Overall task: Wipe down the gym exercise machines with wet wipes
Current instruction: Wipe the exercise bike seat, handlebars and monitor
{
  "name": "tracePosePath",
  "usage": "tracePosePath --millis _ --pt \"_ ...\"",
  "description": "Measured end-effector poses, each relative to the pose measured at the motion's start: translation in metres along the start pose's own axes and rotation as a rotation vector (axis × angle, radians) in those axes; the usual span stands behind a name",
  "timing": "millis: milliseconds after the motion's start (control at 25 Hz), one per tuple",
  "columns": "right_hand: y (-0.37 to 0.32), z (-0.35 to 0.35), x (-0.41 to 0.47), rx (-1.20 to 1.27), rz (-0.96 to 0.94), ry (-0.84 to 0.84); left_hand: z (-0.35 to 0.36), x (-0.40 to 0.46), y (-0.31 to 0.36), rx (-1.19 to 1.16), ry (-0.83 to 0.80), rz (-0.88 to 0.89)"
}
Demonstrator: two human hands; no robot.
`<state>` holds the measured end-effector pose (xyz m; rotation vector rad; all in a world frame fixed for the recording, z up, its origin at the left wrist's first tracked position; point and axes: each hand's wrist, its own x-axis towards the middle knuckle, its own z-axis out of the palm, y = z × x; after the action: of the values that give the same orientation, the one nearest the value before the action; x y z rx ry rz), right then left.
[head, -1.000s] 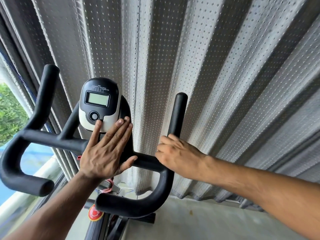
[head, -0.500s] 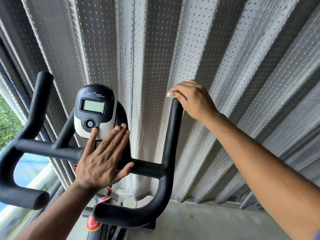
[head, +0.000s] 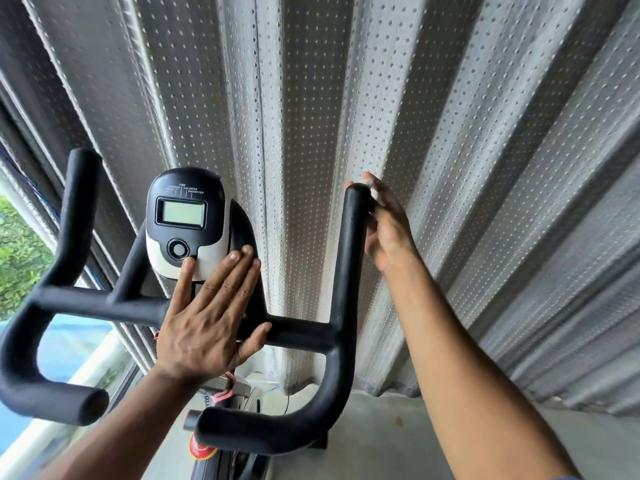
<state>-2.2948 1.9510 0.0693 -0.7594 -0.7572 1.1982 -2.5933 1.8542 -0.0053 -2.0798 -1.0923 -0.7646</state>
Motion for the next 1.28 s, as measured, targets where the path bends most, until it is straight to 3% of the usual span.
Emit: tracePosePath --millis 480,840,1040,1160,1280 --pt "0.016 -0.009 -0.012 0.059 -0.047 -0.014 0.002 -0.001 -0.004 -0.001 -0.001 0.009" --pt "0.069 -0.033 -0.085 0.080 0.188 -0.053 0.003 0.000 -0.005 0.000 -0.015 0.008" --pt "0.029 -0.006 -0.041 0.017 -0.019 -0.013 0.001 0.000 -0.005 0.009 -0.019 0.010" --pt "0.009 0.008 -0.015 0.182 0.044 -0.094 0.001 0.000 -0.004 0.006 -0.013 0.005" --pt "0.031 -0.001 -0.030 0.281 0.179 -0.158 0.001 -0.001 -0.004 0.018 -0.019 0.001"
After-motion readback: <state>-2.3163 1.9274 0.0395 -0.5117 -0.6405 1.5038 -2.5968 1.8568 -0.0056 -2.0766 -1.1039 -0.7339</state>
